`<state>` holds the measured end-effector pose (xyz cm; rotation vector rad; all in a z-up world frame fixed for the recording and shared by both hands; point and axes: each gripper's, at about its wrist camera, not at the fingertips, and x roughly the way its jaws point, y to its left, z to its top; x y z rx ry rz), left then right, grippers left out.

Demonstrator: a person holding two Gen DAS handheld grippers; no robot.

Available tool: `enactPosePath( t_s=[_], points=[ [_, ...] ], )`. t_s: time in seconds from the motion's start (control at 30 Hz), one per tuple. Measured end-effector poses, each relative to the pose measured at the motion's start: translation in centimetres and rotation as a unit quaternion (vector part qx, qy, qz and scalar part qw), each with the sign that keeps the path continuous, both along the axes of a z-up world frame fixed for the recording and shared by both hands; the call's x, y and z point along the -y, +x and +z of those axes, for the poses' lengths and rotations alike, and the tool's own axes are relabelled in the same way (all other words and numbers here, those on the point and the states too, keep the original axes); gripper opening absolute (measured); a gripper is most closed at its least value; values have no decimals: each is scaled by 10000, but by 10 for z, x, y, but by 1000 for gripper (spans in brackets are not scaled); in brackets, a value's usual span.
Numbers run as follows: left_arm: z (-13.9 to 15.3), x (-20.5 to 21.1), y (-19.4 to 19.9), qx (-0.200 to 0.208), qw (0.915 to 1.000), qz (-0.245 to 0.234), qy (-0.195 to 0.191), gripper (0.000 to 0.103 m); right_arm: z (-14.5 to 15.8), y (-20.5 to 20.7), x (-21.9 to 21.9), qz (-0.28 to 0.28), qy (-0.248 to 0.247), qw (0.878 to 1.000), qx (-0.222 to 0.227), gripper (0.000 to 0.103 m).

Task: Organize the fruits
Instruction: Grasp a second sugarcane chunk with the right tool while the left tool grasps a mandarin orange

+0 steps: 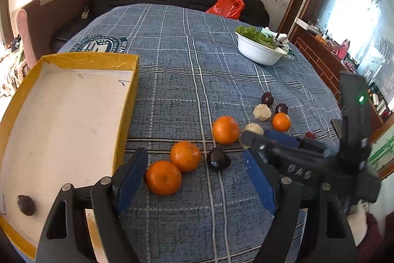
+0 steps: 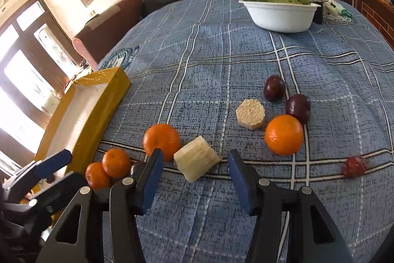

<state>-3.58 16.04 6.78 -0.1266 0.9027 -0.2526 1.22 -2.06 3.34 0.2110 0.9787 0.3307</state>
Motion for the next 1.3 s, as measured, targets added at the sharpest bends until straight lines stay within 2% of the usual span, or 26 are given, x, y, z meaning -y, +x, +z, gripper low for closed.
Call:
enactPosePath(
  t_s=[0.07,0.17,0.27,0.5,0.6,0.7,0.8,0.83,0.87,0.93,1.03,1.13,1.3],
  points=[
    [0,1,7,-50,9999,11,-128,79,-4,4,-2,16,-57,10000,-46,58],
    [0,4,17,-97,9997,41,-209,79,-5,5,2,24,60,10000,-1,45],
    [-2,14,27,-117,9997,-9,-193,79,-6,3,6,40,170,9998,-13,45],
    [-16,45,54,-206,9994,-271,77,79,-1,-14,34,-143,322,9994,-29,45],
    [-28,57,65,-328,9982,-361,362,79,3,-22,48,-226,360,9991,1,45],
    [-39,66,69,-473,9965,-482,491,79,5,-27,56,-268,370,9990,14,45],
    [-45,73,67,-452,9950,-579,677,79,6,-30,61,-291,365,9989,33,45],
    [-46,74,65,-419,9947,-578,742,73,6,-31,62,-298,368,9989,33,45],
    [-46,76,64,-389,9944,-573,804,54,6,-31,62,-305,375,9988,29,45],
    [-47,76,64,-437,9940,-561,828,35,7,-33,61,-312,380,9988,24,45],
    [-41,70,59,-379,9958,-455,701,35,12,-37,58,-275,364,9989,68,45],
    [-26,56,50,-269,9985,-308,372,35,20,-42,51,-219,324,9991,150,45],
    [6,9,20,-11,9998,120,-167,35,40,-52,24,106,307,9989,330,45]
  ],
)
